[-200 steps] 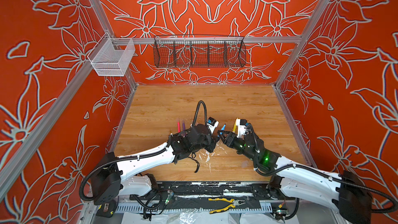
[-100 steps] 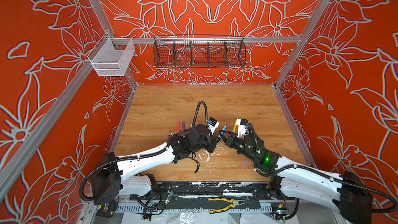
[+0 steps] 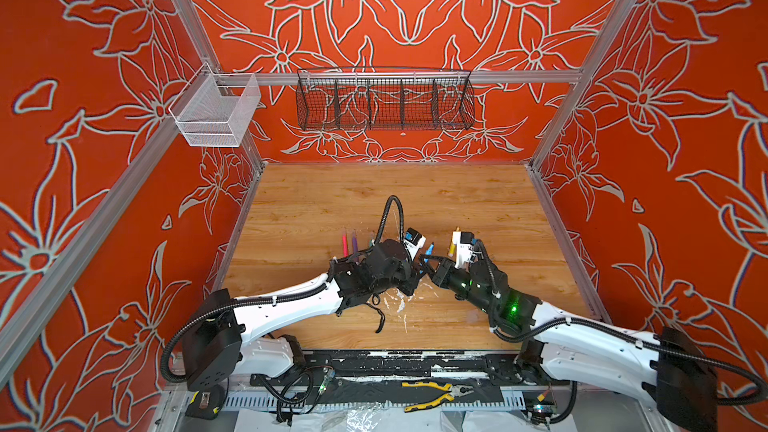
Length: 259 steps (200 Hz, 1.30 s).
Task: Insert the pens into the pen caps
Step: 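Lift the blue marker upright with the left gripper toward the right gripper, then move the right gripper down over the translucent caps near the robot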
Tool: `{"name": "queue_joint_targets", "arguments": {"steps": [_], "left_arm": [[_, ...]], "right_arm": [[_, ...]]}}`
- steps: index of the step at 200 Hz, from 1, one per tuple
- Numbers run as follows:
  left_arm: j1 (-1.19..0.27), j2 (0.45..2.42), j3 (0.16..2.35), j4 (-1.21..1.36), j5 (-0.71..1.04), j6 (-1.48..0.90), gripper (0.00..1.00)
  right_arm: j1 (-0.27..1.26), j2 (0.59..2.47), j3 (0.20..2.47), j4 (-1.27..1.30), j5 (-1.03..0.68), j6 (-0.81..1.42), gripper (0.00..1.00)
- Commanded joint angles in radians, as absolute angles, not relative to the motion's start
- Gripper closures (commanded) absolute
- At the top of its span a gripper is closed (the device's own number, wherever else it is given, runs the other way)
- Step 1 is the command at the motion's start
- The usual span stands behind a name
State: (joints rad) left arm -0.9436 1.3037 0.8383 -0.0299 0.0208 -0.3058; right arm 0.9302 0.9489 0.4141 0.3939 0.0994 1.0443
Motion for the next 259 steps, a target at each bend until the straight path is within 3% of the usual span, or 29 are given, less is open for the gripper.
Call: {"name": "queue_joint_targets", "arguments": {"steps": [1,17,29,54,78,120,187,216,240,259], "left_arm": [[-0.948,1.317,0.868,0.004,0.012,-0.293,0.77],[-0.948,1.318,0.871,0.006,0.012,-0.292,0.80],[-0.948,1.319,0.872,0.009,0.010,-0.290,0.98],[-0.947,1.323,0.874,-0.018,-0.071,-0.304,1.00],[-0.913,1.312,0.859,-0.051,-0.122,-0.324,1.00],[-0.749,1.215,0.798,-0.152,-0.092,-0.352,1.00],[-0.735,0.971,0.660,-0.416,-0.605,-0.411,1.00],[-0.735,0.970,0.653,-0.380,-0.524,-0.370,1.00],[-0.741,1.023,0.745,-0.533,-0.469,-0.410,1.00],[-0.801,1.036,0.762,-0.601,-0.547,-0.442,1.00]], "right_arm": [[0.941,0.945,0.437,0.399,0.123,1.051,0.98],[0.943,0.943,0.433,0.399,0.127,1.051,0.98],[0.945,0.940,0.430,0.399,0.131,1.048,0.96],[0.945,0.885,0.431,0.328,0.165,1.027,0.62],[0.945,0.771,0.467,0.110,0.231,0.978,0.48],[0.945,0.607,0.495,-0.302,0.309,0.943,0.45],[0.944,0.568,0.516,-0.723,0.318,0.953,0.44],[0.943,0.572,0.479,-0.793,0.355,0.991,0.42],[0.943,0.572,0.462,-0.819,0.360,1.021,0.42],[0.943,0.581,0.459,-0.841,0.362,1.034,0.42]]}}
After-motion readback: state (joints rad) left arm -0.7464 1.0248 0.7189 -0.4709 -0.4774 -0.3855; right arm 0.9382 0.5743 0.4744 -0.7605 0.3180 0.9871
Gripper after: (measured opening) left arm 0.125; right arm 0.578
